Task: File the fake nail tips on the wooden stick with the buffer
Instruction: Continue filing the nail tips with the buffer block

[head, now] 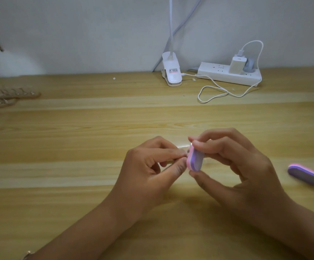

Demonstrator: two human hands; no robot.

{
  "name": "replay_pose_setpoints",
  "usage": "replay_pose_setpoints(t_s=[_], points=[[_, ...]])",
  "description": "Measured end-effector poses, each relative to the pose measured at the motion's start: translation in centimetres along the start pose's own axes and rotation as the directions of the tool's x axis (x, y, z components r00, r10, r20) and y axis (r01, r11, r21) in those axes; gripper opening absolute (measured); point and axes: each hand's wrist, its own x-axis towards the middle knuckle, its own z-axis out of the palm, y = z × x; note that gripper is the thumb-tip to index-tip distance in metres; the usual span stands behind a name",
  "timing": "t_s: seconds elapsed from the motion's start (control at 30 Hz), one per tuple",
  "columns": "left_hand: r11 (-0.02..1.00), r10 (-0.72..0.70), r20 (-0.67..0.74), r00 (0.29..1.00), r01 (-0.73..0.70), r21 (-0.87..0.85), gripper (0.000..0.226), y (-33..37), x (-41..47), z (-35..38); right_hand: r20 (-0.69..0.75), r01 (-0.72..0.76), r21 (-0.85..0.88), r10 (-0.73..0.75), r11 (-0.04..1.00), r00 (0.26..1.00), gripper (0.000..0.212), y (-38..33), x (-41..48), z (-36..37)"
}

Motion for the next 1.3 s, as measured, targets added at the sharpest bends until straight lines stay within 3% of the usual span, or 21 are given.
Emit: replay_pose_setpoints(t_s=[0.37, 0.5, 0.63, 0.7, 1.03, 1.17, 1.3], points=[[0.992, -0.061, -0.012, 0.998, 0.059, -0.113, 0.017, 0.02, 0.04, 0.24, -0.016, 0.089, -0.098, -0.091, 0.991, 0.996, 0.027, -0.21, -0.11, 0.13], [0.977, -0.112, 0.006, 0.994, 0.111, -0.182, 0.012, -0.01, 0.11, 0.13, -0.058, 0.013, -0.075, -0.017, 0.997, 0.998, 0.03, 0.2, 0.25, -0.59], [0.966, -0.119, 0.018, 0.993, 0.12, -0.229, 0.016, -0.05, 0.12, 0.17, -0.034, 0.103, -0.102, -0.107, 0.989, 0.994, 0.025, -0.24, -0.03, 0.08], [0.959, -0.135, 0.012, 0.991, 0.134, -0.249, 0.013, -0.08, 0.17, 0.2, -0.043, 0.079, -0.113, -0.084, 0.99, 0.995, 0.026, 0.06, 0.16, -0.4], [0.95, -0.166, 0.025, 0.986, 0.166, -0.266, 0.014, -0.15, 0.11, 0.11, -0.053, 0.058, -0.086, -0.063, 0.995, 0.997, 0.027, 0.29, 0.24, -0.47], [0.953, -0.145, 0.035, 0.989, 0.149, -0.263, 0.017, -0.19, 0.09, 0.06, -0.03, 0.116, -0.087, -0.119, 0.99, 0.992, 0.022, -0.1, -0.09, 0.17], [0.945, -0.149, 0.037, 0.988, 0.154, -0.288, 0.012, -0.12, 0.18, 0.04, -0.041, 0.053, -0.029, -0.054, 0.998, 0.998, 0.027, 0.21, 0.26, -0.52]])
